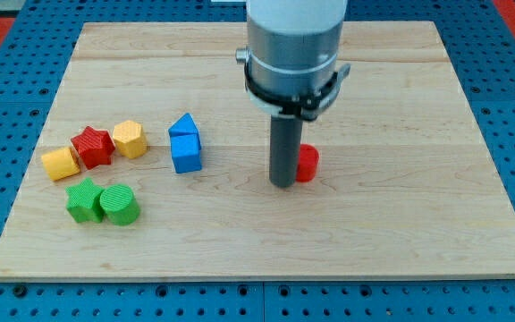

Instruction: Keep the blue triangle close to the red circle

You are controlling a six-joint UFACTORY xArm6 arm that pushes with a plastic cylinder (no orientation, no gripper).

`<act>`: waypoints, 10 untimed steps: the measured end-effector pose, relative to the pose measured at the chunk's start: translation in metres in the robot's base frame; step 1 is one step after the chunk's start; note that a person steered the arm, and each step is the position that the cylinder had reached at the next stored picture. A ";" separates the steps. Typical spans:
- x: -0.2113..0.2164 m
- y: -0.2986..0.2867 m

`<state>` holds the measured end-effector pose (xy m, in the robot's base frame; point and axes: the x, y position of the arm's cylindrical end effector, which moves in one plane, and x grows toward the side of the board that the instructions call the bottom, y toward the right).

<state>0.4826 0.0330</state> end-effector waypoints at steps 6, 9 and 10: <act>0.059 -0.133; -0.053 -0.116; -0.052 -0.091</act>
<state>0.4302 -0.0576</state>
